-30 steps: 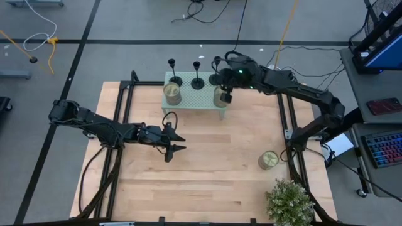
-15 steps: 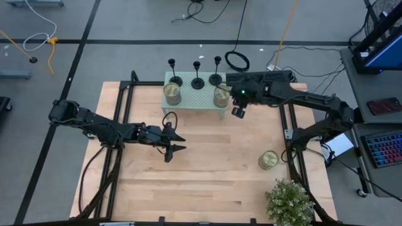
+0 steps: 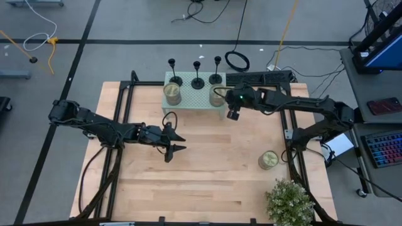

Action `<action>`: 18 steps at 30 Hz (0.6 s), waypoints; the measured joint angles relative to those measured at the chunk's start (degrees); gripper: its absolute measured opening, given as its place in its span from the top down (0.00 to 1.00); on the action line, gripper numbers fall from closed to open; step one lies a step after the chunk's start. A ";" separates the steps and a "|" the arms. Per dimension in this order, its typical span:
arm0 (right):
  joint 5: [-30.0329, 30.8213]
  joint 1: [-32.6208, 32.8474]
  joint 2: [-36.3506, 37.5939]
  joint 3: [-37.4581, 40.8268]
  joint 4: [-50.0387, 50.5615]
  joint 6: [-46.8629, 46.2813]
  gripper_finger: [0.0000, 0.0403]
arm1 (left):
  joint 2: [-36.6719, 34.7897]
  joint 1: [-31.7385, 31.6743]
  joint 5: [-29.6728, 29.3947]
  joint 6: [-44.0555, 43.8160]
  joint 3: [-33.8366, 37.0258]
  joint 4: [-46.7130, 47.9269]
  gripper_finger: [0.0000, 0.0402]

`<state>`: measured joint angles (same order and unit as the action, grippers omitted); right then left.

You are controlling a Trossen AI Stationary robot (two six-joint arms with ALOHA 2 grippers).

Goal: Pick & Place candle stick holders
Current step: Put the scented candle on the shelf

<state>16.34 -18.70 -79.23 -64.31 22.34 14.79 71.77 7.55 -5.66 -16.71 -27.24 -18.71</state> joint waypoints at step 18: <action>-21.70 18.44 10.08 -0.03 23.87 -38.04 0.69 | 0.00 0.02 -0.01 0.00 0.02 0.08 0.56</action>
<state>-5.36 -0.26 -69.15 -64.34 46.21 -23.25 71.77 7.57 -5.67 -16.71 -27.22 -18.63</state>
